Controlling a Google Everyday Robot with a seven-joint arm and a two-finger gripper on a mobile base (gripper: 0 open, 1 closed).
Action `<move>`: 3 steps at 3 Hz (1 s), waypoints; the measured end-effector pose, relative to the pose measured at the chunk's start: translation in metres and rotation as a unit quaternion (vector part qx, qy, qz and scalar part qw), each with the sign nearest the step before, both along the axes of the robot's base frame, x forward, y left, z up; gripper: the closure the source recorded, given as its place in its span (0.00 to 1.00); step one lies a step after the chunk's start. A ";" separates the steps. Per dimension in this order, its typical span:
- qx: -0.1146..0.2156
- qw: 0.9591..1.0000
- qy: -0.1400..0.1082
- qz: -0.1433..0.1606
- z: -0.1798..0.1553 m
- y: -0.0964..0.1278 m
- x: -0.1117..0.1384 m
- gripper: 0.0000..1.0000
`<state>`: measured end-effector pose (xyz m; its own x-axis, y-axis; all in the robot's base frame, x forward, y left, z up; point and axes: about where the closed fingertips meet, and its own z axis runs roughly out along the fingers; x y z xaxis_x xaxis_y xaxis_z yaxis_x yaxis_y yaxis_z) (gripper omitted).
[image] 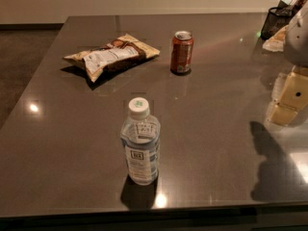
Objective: Move blue plastic bottle near brown chip bag
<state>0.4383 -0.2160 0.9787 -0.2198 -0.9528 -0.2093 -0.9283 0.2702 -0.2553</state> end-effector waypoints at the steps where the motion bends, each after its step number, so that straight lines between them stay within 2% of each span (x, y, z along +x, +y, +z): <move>1: 0.000 1.000 0.000 0.000 0.000 0.000 0.000 0.00; 2: 0.024 0.999 0.008 0.019 -0.004 0.012 -0.005 0.00; 3: 0.111 0.989 0.037 0.091 -0.021 0.058 -0.029 0.00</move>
Offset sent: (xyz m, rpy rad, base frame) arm -0.0422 0.0807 -0.0271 0.3592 0.1381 0.2760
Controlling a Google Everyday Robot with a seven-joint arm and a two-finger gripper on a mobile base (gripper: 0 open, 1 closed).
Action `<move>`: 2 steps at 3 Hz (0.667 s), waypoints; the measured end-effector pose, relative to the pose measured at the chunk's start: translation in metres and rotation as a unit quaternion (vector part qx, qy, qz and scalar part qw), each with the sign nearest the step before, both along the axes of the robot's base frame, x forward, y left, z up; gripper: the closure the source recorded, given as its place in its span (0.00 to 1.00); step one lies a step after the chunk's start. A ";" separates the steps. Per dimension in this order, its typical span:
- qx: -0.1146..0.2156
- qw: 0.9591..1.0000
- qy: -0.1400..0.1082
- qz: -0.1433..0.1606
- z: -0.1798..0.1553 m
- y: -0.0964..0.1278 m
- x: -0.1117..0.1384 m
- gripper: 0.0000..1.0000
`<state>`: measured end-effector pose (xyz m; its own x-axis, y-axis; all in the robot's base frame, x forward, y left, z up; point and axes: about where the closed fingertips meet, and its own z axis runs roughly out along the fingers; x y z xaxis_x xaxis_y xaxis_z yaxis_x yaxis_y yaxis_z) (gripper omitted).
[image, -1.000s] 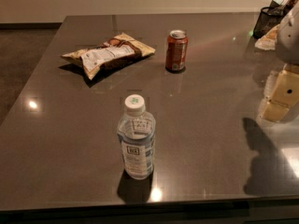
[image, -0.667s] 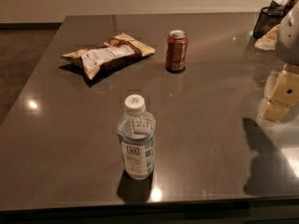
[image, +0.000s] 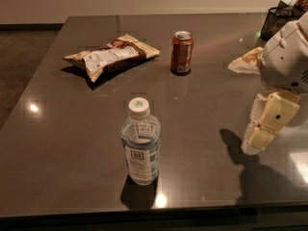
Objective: Move blue plastic bottle near brown chip bag
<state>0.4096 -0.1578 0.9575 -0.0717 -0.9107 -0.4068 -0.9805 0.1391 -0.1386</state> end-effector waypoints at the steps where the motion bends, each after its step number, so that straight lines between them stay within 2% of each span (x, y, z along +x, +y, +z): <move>1: 0.044 0.998 0.021 0.040 -0.010 0.026 -0.017 0.00; 2: 0.080 0.994 0.036 0.070 -0.017 0.058 -0.029 0.00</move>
Offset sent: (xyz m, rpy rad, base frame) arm -0.0438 0.0949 -0.0294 0.2543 0.1250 0.2177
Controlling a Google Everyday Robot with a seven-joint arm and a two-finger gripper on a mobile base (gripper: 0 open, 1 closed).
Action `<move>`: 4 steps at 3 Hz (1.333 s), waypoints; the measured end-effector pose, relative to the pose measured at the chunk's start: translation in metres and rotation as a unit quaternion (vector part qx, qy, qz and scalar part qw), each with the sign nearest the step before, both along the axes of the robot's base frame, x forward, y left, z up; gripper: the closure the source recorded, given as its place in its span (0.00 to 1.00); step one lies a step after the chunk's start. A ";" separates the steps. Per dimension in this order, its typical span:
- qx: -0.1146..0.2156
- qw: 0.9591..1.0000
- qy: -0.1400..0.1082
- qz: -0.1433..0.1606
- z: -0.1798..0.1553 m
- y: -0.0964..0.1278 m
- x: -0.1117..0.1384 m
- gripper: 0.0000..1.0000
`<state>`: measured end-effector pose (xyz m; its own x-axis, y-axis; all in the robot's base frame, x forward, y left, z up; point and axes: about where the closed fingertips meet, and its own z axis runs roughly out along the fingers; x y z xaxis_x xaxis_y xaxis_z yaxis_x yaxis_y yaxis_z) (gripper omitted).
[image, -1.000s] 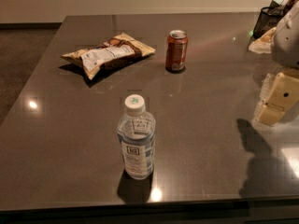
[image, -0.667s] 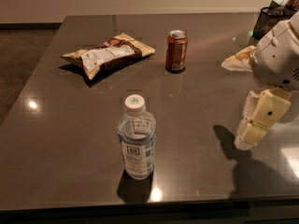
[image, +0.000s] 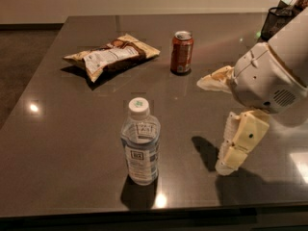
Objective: Move blue plastic bottle near brown chip bag
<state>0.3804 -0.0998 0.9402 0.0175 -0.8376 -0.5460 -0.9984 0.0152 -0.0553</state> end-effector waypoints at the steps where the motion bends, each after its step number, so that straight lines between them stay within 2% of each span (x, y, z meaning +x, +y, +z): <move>1: 0.035 0.999 -0.006 0.020 -0.002 0.030 -0.010 0.00; 2: 0.070 0.997 -0.020 0.031 0.000 0.062 -0.016 0.00; 3: 0.097 0.994 -0.021 0.039 0.003 0.086 -0.021 0.00; 4: 0.107 0.993 -0.019 0.045 -0.001 0.102 -0.024 0.00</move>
Offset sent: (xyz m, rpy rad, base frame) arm -0.0206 0.0958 -0.0001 0.2290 -0.0611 0.0829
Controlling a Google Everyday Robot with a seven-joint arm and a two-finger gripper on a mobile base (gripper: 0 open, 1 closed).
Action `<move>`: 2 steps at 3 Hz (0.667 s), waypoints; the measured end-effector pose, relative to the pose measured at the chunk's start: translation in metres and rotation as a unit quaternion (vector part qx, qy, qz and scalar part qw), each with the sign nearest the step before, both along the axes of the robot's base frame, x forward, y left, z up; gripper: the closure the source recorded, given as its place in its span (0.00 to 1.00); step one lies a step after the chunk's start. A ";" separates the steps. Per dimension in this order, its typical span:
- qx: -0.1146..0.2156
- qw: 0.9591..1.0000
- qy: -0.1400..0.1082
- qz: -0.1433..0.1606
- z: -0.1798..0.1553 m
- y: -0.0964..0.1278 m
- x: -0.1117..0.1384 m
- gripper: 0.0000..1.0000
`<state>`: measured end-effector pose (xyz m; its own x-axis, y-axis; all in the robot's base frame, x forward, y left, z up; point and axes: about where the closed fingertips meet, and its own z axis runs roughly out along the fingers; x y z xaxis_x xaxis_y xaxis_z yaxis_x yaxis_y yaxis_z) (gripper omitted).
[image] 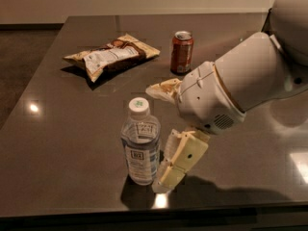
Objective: Move blue plastic bottle near brown chip bag
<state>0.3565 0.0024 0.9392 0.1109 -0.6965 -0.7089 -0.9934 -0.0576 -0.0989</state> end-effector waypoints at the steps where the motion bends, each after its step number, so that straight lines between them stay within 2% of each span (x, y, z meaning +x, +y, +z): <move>1: 0.002 1.000 0.000 0.000 -0.003 0.009 0.004 0.15; 2: 0.005 1.000 0.000 -0.003 0.000 0.012 0.009 0.39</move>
Offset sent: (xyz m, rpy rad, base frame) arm 0.0178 0.0132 -0.0006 0.0225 0.0086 -0.0206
